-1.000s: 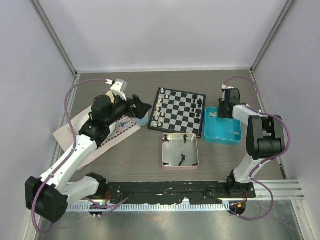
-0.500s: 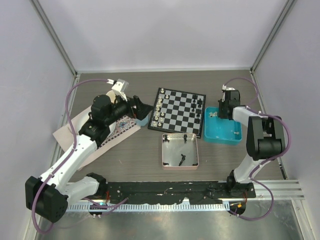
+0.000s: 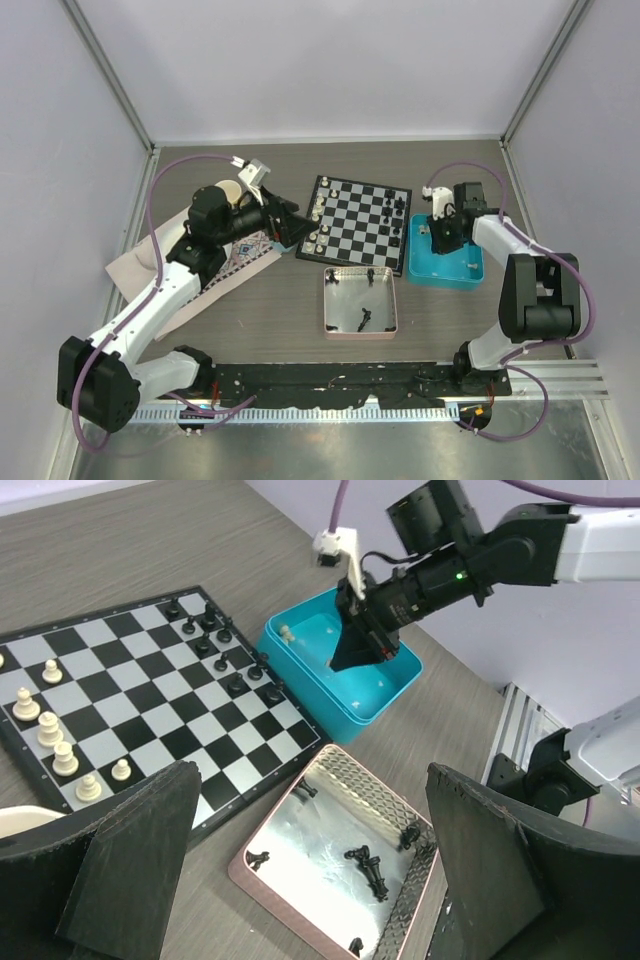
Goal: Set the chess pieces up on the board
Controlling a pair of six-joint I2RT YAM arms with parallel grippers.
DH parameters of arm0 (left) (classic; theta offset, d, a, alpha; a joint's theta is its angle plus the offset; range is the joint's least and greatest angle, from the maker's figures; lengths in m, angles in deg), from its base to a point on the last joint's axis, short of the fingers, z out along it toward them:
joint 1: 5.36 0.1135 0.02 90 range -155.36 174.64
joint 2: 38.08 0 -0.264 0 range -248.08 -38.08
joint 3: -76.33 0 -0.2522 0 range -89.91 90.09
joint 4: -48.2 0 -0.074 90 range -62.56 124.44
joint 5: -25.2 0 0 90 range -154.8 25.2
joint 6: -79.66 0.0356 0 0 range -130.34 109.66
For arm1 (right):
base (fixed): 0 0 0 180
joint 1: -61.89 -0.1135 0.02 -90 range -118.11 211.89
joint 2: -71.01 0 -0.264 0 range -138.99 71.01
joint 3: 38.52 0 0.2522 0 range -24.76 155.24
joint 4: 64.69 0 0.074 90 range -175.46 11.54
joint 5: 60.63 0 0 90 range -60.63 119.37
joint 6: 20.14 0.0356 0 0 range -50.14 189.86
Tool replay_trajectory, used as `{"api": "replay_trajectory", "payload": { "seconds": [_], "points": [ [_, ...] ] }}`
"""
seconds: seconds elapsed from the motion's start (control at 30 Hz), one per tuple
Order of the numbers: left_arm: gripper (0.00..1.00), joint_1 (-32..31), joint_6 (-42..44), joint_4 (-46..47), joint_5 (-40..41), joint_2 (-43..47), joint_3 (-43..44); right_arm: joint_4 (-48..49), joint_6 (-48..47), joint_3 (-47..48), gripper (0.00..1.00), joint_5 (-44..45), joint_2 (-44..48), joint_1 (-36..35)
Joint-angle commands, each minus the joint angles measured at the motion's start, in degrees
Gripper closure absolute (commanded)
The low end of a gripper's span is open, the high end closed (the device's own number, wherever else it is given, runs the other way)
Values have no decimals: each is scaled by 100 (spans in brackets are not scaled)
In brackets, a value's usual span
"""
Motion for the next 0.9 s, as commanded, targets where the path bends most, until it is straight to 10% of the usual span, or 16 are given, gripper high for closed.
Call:
{"api": "replay_trajectory", "payload": {
  "seconds": [0.0, 0.47, 0.87],
  "points": [
    [1, -29, -33, 439, -297, 22, -4, -1013, -995, 420, 94, -458, -372, 12],
    [1, -29, 46, 351, -270, 31, -13, -601, -785, 658, 66, 26, -743, 56],
    [1, -29, 46, 369, -367, -31, 66, -628, -820, 324, 69, -71, -716, 188]
  ]
}}
